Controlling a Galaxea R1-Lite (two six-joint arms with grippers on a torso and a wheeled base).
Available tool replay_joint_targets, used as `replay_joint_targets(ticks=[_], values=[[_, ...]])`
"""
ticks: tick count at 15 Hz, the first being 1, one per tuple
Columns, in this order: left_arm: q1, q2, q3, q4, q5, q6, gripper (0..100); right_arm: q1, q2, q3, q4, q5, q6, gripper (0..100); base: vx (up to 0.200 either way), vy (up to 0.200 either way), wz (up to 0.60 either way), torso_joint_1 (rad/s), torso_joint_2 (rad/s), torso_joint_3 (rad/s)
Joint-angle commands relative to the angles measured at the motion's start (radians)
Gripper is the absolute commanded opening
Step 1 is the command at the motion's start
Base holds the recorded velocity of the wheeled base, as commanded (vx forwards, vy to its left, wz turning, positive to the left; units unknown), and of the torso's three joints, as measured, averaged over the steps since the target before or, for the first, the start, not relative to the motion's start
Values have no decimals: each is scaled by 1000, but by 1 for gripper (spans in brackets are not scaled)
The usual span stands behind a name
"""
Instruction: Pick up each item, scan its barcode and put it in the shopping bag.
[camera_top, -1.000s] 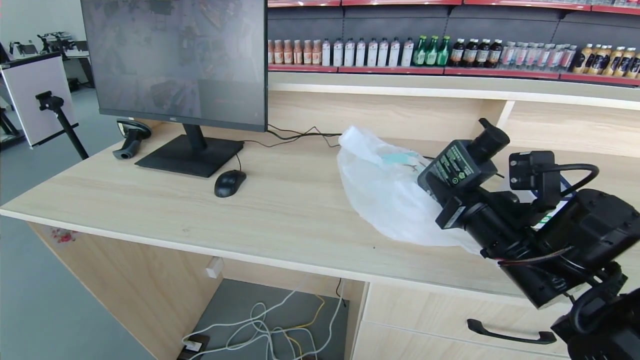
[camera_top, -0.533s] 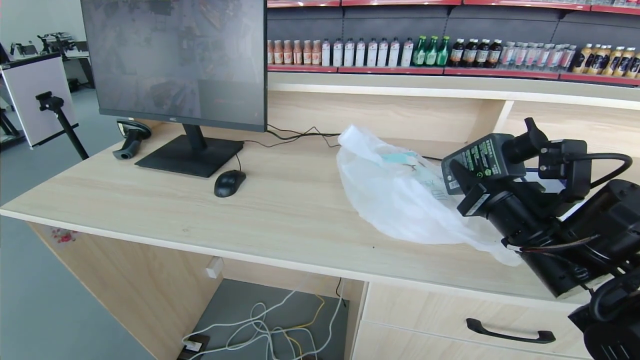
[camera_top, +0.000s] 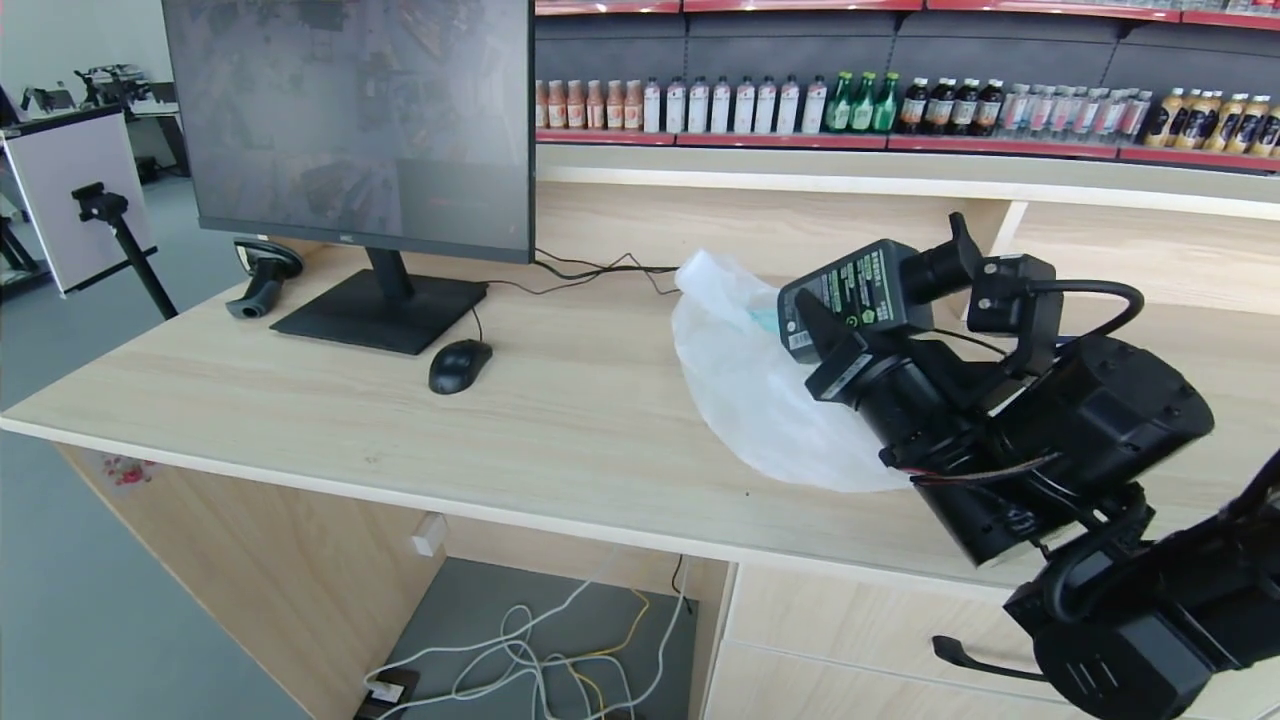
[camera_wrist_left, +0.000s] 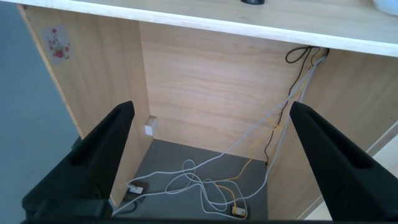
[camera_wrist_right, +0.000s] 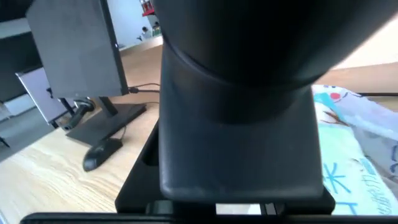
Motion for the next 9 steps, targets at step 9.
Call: replay_joint_targets(ticks=[9], values=[[0,0,0,-2,0,2,100,-54,93,-62,-1,-63,115,0,0,0,0,0,0,0]])
